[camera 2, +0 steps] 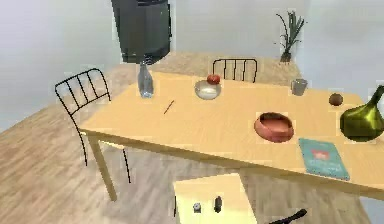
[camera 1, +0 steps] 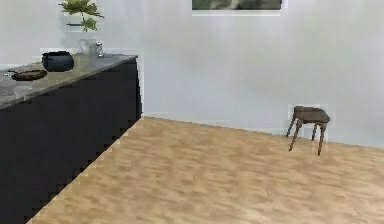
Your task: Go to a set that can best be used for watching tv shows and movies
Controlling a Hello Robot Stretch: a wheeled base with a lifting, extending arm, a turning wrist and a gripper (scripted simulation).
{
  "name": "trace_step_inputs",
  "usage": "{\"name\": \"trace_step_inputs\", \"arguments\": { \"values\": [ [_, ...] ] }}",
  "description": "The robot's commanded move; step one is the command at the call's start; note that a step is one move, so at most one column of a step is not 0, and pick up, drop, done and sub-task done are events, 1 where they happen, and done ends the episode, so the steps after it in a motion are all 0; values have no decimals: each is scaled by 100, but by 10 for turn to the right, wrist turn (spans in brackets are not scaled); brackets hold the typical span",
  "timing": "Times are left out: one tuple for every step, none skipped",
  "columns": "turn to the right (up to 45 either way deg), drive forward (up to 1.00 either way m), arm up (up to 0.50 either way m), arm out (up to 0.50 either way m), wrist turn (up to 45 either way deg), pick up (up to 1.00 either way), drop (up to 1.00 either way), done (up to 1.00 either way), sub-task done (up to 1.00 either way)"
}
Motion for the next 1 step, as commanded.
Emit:
{"name": "trace_step_inputs", "arguments": {
  "values": [
    [-450,0,0,0,0,0,0,0,0]
  ]
}}
